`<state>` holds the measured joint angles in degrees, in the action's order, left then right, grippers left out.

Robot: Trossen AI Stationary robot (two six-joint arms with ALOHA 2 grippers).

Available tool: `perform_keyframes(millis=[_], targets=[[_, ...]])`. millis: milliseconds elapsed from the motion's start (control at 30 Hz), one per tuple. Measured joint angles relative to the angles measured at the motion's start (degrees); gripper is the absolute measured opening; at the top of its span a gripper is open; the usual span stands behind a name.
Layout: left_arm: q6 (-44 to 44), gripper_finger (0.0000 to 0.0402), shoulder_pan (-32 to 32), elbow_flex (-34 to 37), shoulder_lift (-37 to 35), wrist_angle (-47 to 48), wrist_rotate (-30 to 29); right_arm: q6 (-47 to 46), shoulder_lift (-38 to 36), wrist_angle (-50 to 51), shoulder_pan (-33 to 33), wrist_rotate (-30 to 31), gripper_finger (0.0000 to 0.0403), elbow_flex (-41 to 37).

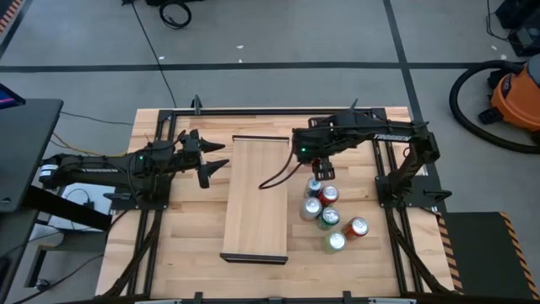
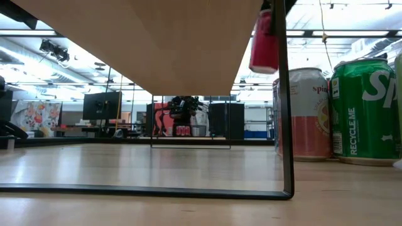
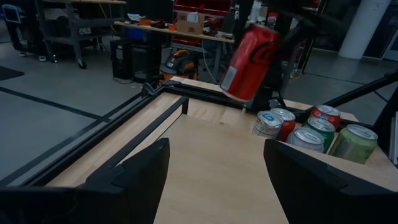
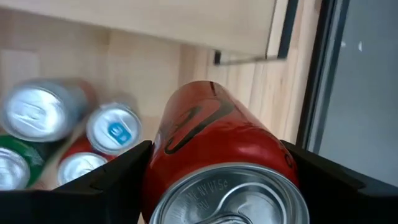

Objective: Place canned beverage on shelf
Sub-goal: Put the red soda can on the shelf

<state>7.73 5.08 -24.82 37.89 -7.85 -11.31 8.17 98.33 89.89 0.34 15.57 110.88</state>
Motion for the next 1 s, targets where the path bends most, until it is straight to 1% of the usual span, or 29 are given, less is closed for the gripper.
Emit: perform_keyframes(millis=[300,467,667,767,867,1000], targets=[[0.0,0.0272,0.0,0.0,0.0,0.0,0.0,4.4,6.4,0.1,1.9,-2.5,0.0327,8.8],[0.0,0.0272,0.0,0.0,0.0,0.1,0.0,8.4,10.9,0.1,2.0,-3.7,0.0327,12.4],[0.1,0.0272,0.0,0.0,0.0,0.5,0.0,12.1,14.0,0.0,1.8,-4.9,0.0327,17.7],[0.5,0.0272,0.0,0.0,0.0,0.8,0.0,13.3,14.2,-2.3,0.9,-5.7,0.0327,18.2],[1.5,0.0272,-0.1,0.0,0.0,0.9,0.0,14.1,14.2,-5.2,-0.7,-8.1,0.0327,18.3],[3.8,0.0272,-0.4,0.0,0.0,0.8,0.7,13.7,14.2,-6.3,-3.2,-10.3,0.0327,18.3]])
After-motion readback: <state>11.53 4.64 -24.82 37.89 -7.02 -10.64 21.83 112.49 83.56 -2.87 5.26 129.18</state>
